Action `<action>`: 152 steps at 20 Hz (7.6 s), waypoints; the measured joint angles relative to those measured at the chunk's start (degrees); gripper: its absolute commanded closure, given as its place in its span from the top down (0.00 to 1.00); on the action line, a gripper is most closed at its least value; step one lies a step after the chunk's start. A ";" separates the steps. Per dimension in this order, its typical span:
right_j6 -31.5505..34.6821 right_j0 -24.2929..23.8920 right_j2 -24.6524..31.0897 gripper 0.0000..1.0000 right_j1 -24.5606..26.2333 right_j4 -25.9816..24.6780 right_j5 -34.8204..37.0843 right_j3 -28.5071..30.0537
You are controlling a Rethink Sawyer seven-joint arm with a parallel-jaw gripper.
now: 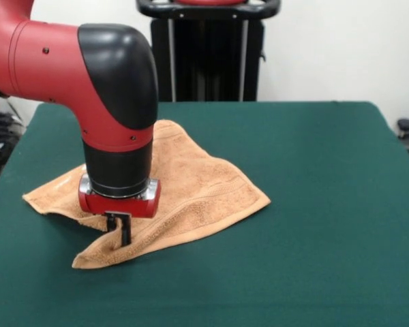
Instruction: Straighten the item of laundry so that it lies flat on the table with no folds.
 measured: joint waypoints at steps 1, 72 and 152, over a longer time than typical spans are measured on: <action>0.00 -0.02 -0.14 1.00 -0.02 -0.02 -0.04 -0.07; 0.00 -5.76 -0.67 1.00 -12.71 0.30 1.41 6.76; 0.00 -7.60 -0.67 1.00 -20.53 -0.23 3.20 17.94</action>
